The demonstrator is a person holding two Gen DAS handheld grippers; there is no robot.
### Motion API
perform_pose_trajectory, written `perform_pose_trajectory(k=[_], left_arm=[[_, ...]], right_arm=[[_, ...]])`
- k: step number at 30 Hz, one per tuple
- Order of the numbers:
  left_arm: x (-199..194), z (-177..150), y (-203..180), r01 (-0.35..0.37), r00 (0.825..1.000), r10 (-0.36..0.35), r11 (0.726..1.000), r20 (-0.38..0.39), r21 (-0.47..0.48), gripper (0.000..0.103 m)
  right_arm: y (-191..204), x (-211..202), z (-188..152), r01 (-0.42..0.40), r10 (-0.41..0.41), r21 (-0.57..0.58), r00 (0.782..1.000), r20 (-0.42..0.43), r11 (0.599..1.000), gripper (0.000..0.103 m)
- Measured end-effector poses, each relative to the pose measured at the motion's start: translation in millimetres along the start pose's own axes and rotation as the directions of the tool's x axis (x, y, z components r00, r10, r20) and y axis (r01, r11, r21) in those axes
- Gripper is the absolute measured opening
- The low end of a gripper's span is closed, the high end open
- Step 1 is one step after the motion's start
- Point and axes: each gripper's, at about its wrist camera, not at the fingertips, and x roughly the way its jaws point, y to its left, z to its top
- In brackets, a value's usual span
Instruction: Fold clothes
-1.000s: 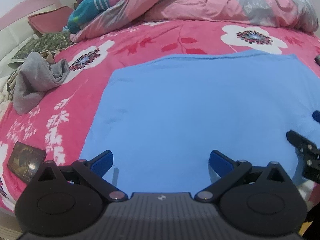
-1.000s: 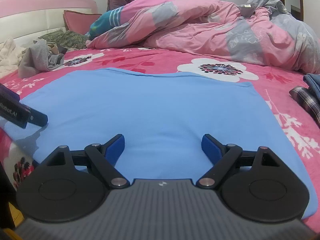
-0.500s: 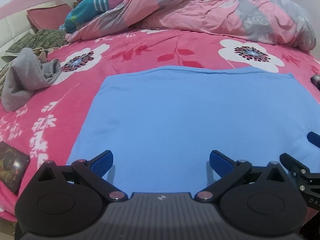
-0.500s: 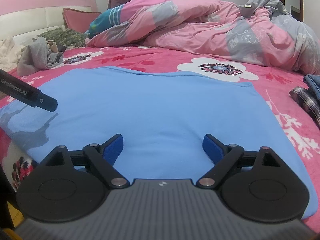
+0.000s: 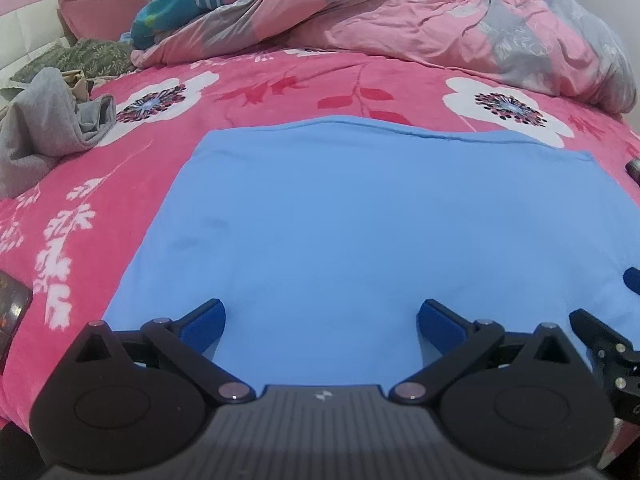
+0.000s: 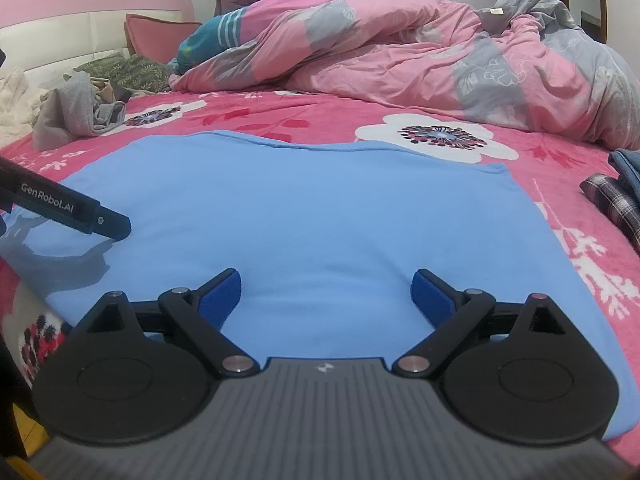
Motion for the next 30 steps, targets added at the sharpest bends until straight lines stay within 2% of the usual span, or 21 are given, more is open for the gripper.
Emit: perform_pose_trajectory(k=[11,17,21,26,30], left_arm=[[-1,-2,2,0.009,1.0,-0.009,1.0,0.018,0.017,0.103],[-7,3,8,0.042,0.999,-0.042,0.999,0.021,0.025,0.103],[-19,17,18,0.069,0.994,-0.069,0.998,0.09,0.006,0.103],[-13,51,37,0.134,0.978,-0.126,0.99,0.165,-0.035,0.103],[13,66,49,0.131,0.975,-0.116,0.989,0.189,-0.067,0.103]], right_arm=[[-2,1,0,-0.003,0.003,-0.003,1.0,0.0,1.0,0.094],[-2,2,2,-0.006,0.006,-0.004,1.0,-0.015,1.0,0.094],[-4,2,6,-0.019,0.019,-0.008,0.999,-0.032,1.0,0.094],[-15,-1,30,-0.08,0.08,-0.005,0.993,-0.088,0.997,0.096],[-33,-5,67,-0.115,0.115,0.032,0.993,-0.022,0.993,0.096]])
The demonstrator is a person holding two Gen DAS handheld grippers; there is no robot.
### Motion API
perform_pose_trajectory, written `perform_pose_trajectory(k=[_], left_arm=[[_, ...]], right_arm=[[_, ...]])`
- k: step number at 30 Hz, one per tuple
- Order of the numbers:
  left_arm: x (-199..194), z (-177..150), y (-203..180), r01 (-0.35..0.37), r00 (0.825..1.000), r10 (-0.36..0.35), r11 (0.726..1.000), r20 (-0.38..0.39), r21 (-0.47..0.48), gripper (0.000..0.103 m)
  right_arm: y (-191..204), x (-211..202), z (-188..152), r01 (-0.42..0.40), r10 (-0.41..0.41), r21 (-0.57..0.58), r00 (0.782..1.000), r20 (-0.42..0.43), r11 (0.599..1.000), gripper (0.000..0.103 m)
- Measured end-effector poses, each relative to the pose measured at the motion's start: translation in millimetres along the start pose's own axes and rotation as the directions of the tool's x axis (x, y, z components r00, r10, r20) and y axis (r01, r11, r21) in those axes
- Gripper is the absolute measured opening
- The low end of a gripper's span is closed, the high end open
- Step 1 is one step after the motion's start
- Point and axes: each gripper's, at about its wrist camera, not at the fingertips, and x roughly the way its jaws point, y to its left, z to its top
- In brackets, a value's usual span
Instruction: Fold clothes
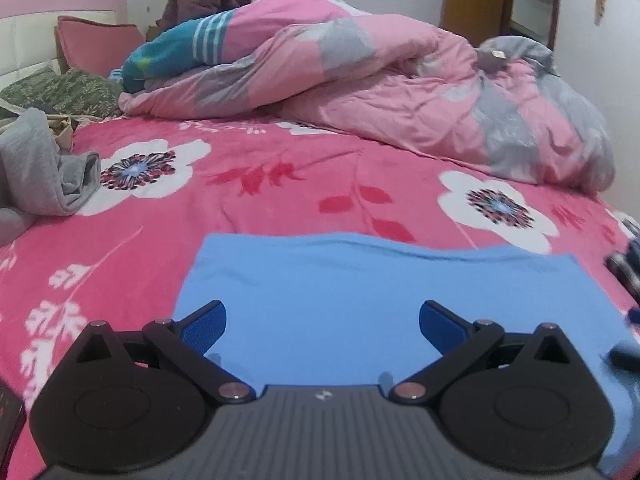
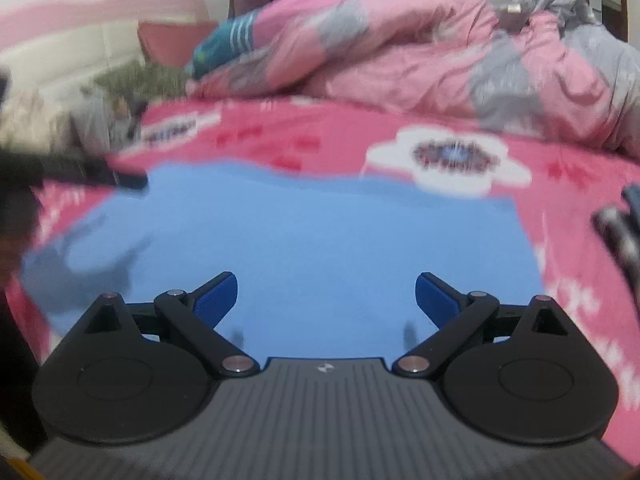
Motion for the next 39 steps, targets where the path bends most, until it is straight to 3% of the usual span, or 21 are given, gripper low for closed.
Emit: perform_pose_trajectory(k=[6,8,10,13,16,19,22,24,26,28,32,35,37,39], left_arm=[[22,-15,20,0.017,1.0,-0.017,0.997,0.0,-0.079,0.094],[24,-23,23,0.005,1.0,-0.004,0.997,0.006,-0.08,0.09],[24,-31,23,-0.001,0.999,0.003,0.998,0.036,-0.065,0.09],[22,-38,20,-0.008,0.998,0.011,0.999,0.058,-0.044,0.09],[23,-40,22,0.005,0.998,-0.002,0.999,0.067,-0.047,0.092],[23,-41,26,0.029,0.997,-0.024,0.998,0.072,-0.06,0.095],[24,-43,27,0.046,0.995,-0.04,0.997,0.086,-0.067,0.097],[24,-44,28,0.055,0.995,-0.049,0.996,0.092,-0.071,0.098],[23,-45,30,0.064,0.994,-0.057,0.995,0.097,-0.077,0.098],[23,-45,32,0.074,0.993,-0.065,0.994,0.101,-0.086,0.098],[22,-46,37,0.098,0.99,-0.086,0.989,0.11,-0.109,0.098],[21,-47,38,0.11,0.989,-0.096,0.987,0.116,-0.12,0.098],[21,-47,39,0.113,0.988,-0.098,0.986,0.118,-0.123,0.098],[21,-47,40,0.117,0.987,-0.102,0.985,0.121,-0.127,0.098]], right_arm=[[-15,50,69,-0.132,0.133,0.047,0.991,-0.017,0.99,0.091],[-9,81,84,-0.193,0.197,0.067,0.979,-0.057,0.979,0.075],[2,117,95,-0.249,0.257,0.081,0.96,-0.108,0.965,0.051],[19,164,100,-0.3,0.311,0.09,0.934,-0.175,0.95,0.032],[27,212,96,-0.258,0.268,0.072,0.932,-0.245,0.963,0.018],[21,238,100,-0.215,0.231,0.092,0.943,-0.239,0.972,0.012],[28,225,116,-0.147,0.155,0.058,0.968,-0.196,0.987,0.013],[38,214,123,-0.221,0.23,0.068,0.953,-0.199,0.973,0.013],[57,213,125,-0.315,0.319,0.057,0.916,-0.243,0.947,0.014],[74,230,122,-0.362,0.357,0.038,0.887,-0.294,0.931,0.014],[82,278,121,-0.318,0.311,0.031,0.896,-0.317,0.947,0.01],[92,267,140,-0.332,0.314,-0.012,0.902,-0.297,0.943,0.015],[106,253,148,-0.419,0.381,-0.054,0.867,-0.32,0.907,0.015],[120,251,149,-0.51,0.455,-0.065,0.812,-0.366,0.858,0.015]])
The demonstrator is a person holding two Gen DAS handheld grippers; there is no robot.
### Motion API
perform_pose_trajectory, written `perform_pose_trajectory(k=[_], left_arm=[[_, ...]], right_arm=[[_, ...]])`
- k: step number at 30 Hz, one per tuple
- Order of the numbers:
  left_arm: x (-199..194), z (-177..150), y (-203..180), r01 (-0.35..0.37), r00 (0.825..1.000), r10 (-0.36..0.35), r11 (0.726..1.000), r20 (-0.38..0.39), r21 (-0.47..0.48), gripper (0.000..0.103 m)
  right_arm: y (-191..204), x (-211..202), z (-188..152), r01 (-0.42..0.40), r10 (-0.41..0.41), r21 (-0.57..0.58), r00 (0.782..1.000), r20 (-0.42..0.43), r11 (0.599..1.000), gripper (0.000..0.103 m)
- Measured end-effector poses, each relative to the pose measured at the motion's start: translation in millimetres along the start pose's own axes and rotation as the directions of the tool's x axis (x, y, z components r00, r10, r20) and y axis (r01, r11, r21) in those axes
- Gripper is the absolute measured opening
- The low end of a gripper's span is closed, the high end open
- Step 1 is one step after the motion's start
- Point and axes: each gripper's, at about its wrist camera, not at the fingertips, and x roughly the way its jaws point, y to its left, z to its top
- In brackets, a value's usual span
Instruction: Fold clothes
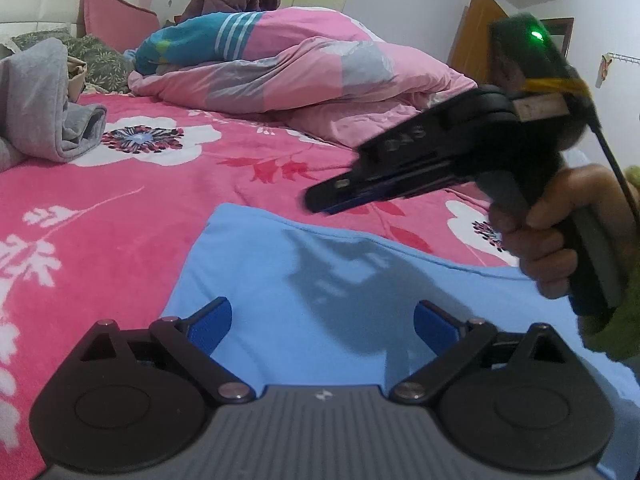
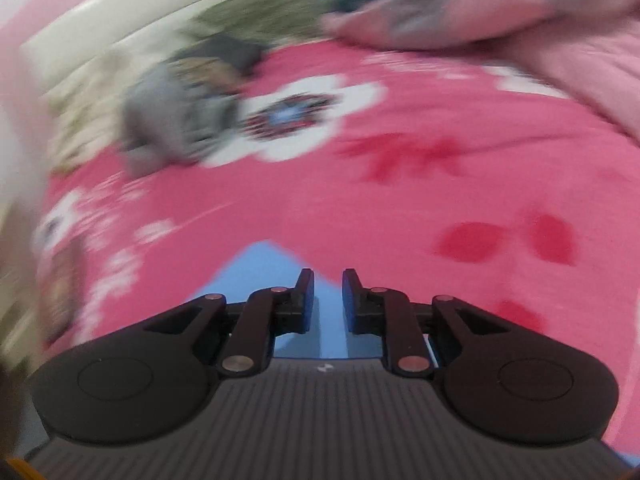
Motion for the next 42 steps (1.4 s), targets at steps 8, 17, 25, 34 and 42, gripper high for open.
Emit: perform_pose_trajectory(k=[8,17,25,34,42], left_arm=[[-1,0,1,0.004,1.0,-0.004,1.0,0.004,-0.008,0.098],[-1,-1,4,0.009,1.0,-0.009,1.0,0.009,-0.018,0.098],[-2,-1,7,0.024,1.0,-0.024,0.999,0.011,-0.035,0.098],[-17,10,-2,0.005,0.998,-0.003,1.0,0.057,-0.031,0.1],[-11,3,-61,0.101,0.992,-0.085,0.981,-0.097,0.167,0.102]], right_arm=[[-7,53,18,-0.01,0.011,0.016,0.998,-0.065,1.0,0.015],[16,90,29,-0.146,0.128,-0.132,0.982,-0.14,0.98,0.009],[-30,11,23,0.039,-0.043,0.065,0.997,0.062,0.997,0.013],[-71,-175,-90,0.261,-0.336,0.376,0.93,0.147,0.889,0.015],[-98,-135,-142,0.224,-0.285,0.409,0.954,0.095,0.885,0.015]])
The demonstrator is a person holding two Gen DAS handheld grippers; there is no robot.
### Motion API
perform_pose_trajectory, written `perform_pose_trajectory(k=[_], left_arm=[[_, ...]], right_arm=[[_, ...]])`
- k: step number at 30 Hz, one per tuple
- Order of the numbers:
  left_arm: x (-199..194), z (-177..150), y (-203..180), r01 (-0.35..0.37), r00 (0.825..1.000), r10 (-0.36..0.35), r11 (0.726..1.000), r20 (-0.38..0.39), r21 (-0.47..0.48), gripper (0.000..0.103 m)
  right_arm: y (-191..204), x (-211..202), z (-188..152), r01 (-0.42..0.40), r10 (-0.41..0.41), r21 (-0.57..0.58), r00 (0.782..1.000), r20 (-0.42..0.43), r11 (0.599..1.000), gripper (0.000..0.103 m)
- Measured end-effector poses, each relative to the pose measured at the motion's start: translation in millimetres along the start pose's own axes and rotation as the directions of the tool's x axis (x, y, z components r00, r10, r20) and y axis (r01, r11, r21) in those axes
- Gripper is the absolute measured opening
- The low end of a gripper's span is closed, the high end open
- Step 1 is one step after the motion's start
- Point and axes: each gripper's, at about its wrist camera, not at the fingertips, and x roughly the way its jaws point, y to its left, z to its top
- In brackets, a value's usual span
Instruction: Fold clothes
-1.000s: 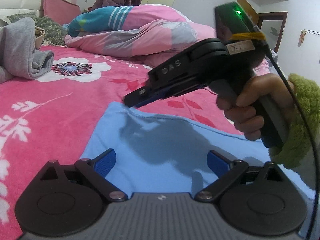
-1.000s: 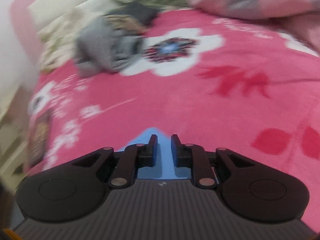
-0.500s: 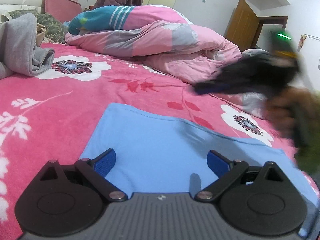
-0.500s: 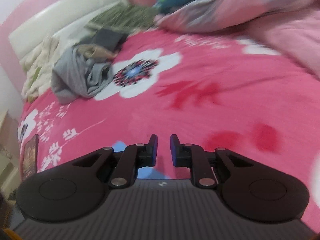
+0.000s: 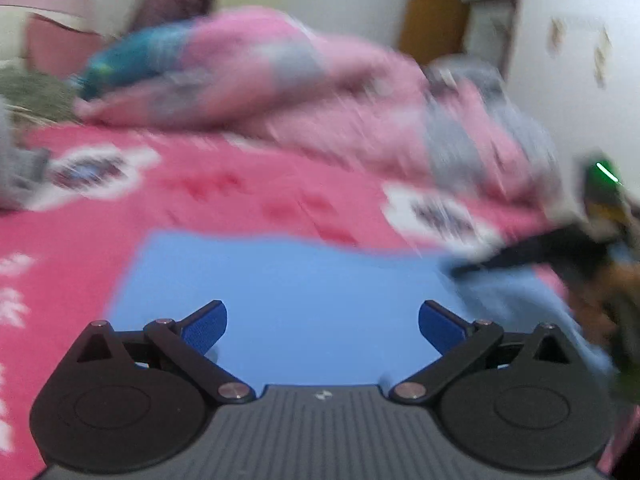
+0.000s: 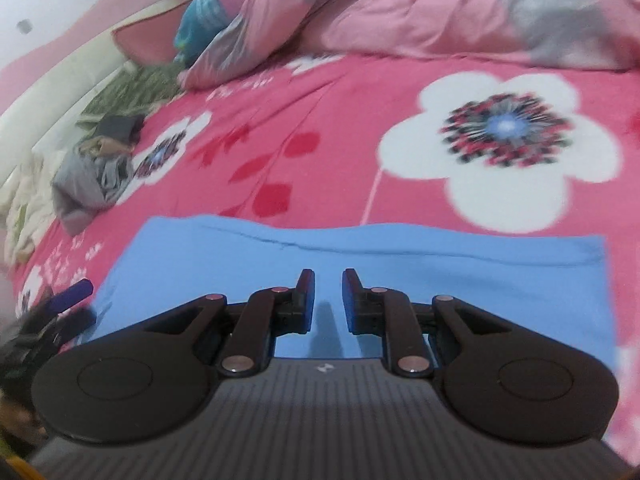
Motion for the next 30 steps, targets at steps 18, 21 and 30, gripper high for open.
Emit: perform_pose_trajectory(k=[18,21,30], left_arm=[[19,-23,-20,-0.054,0.996,0.061,0.993,-0.062,0.107,0.103],[19,-23,-21,-0.055,0.996,0.062,0.993,-0.061,0.107,0.103],[19,-23,-20,-0.058,0.996,0.065,0.992,-0.059,0.108,0.103]], right_arm=[[-119,-58,-23,0.013,-0.057,0.291,0.988,0.142,0.957,0.013],[-156,-61,-15,0.032,-0.132,0.42,0.968,0.212,0.907,0.01],[-138,-81,-32,-0.002,-0.074,0.374,0.979,0.19,0.927,0.021]])
